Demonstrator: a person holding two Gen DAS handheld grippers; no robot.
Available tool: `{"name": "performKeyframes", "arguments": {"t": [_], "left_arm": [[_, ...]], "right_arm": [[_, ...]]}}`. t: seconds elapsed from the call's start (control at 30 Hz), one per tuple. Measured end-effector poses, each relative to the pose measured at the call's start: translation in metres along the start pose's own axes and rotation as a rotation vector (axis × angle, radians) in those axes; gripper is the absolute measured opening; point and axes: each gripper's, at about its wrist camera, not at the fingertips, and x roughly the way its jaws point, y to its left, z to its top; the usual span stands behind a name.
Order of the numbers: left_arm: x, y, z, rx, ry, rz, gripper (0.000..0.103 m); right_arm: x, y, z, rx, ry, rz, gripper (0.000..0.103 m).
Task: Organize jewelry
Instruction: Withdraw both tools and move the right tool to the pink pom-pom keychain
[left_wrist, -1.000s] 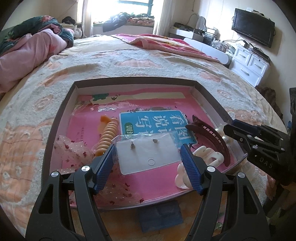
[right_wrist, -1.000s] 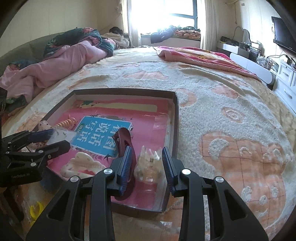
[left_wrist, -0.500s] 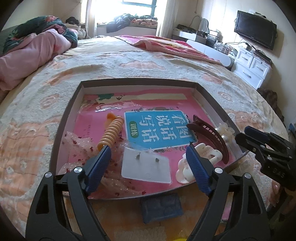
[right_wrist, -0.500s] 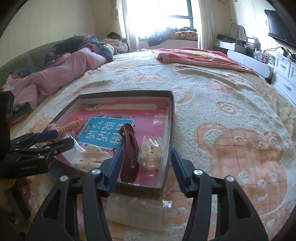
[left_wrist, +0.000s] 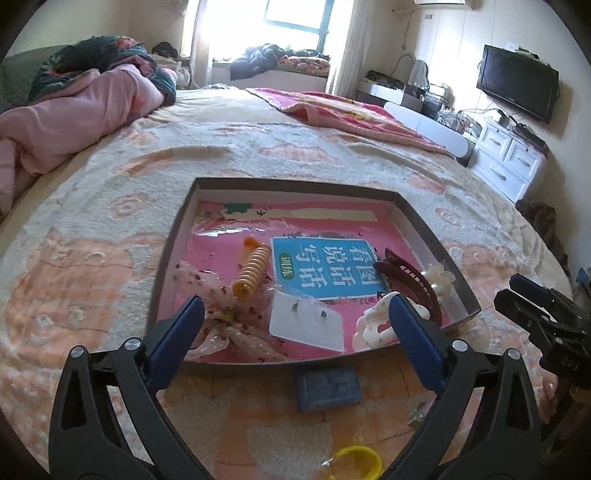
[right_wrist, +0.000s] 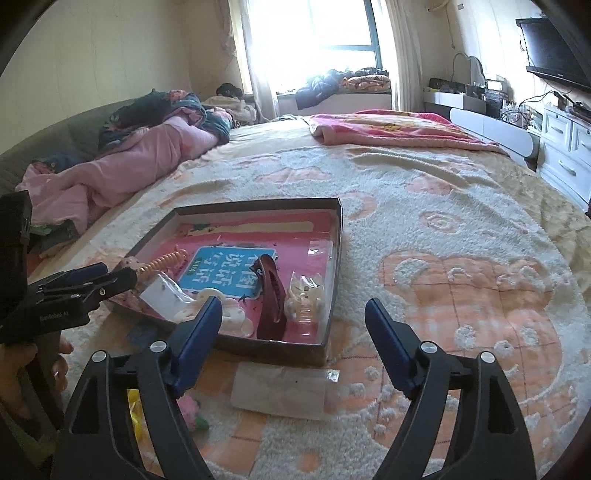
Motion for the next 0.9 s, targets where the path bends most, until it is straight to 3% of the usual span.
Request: {"name": "performKeyframes", "arguments": {"t": [0.4,0.9], "left_arm": [[-0.034,0.003,-0.007,-0.004,-0.049,0.016,0.091],[-0.055,0.009,-0.03,-0.003,-0.043,0.029,0.091]], "right_arm": [[-0.027,0.011,-0.008,-0.026,-0.024,0.017,0.079],[-0.043,0.032,-0.024,-0.082,-0.007,0.053,0.079]]}}
